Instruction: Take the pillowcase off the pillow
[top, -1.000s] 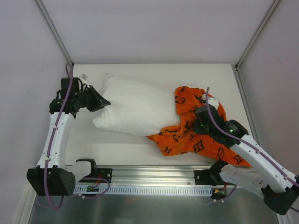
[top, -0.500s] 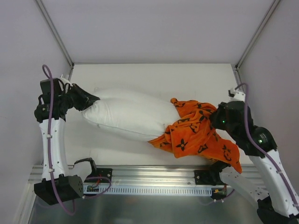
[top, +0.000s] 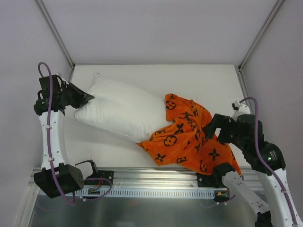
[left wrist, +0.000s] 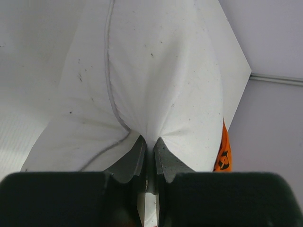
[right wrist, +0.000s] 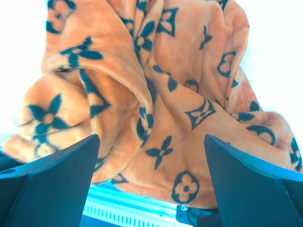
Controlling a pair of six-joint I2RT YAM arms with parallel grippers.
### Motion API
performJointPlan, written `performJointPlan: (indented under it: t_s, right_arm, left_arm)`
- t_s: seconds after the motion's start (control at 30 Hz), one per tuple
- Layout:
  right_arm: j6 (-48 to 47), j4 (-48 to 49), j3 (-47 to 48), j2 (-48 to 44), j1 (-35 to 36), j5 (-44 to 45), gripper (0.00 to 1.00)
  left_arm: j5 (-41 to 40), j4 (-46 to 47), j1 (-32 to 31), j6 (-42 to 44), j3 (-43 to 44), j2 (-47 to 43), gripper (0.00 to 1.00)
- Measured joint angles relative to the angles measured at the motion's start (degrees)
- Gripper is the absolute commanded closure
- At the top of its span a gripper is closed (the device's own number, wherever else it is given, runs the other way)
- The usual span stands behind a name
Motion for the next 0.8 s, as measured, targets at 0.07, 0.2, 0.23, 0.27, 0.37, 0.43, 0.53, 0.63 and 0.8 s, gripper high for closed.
performJointPlan:
  t_s: [0.07,0.2,0.23,0.27,0.37,0.43,0.53,0.63,0.8]
  right_arm:
    - [1.40,-0.92,-0.09,-1.68,-0.09,0.37,0.04]
    - [5.99,-1.84,-8.76,-3.80,-0.17,-0.24,0.02]
    - [6.78,-2.25,-11.69,-4.70,-0.17,-1.16,0.02]
    - [7.50,-2.32,-14.43,-5.86,-0.17,-2.75,0.02]
    - [8.24,-1.68,-20.24,-8.70,-0.15,-9.73,0.03]
    - [8.50,-0.61,-22.97,-9.33,1.42,-14.12,0.04]
    - [9.29,1.40,-24.63,-9.55,8.26,-16.31,0.04]
    - [10.43,3.78,-24.68,-7.69,17.77,-13.77,0.04]
    - [11.87,6.86,-22.86,6.56,35.17,-3.28,0.04]
  left_arm:
    - [-0.68,-0.09,1.07,0.00,0.00,0.00,1.00]
    - [-2.54,-0.11,5.35,0.00,-0.24,-0.24,1.00]
    - [-3.02,-0.13,6.40,0.02,-0.35,-0.28,1.00]
    - [-3.37,0.00,7.17,0.04,-0.48,-0.31,1.00]
    - [-4.39,0.04,8.15,0.09,-0.74,-0.31,1.00]
    - [-4.46,0.07,8.20,0.09,-0.74,-0.28,1.00]
    - [-4.46,0.11,8.17,0.09,-0.74,-0.15,1.00]
    - [-4.44,0.15,8.17,0.07,-0.68,0.50,1.00]
    - [-4.42,0.11,8.17,0.09,0.15,2.29,1.00]
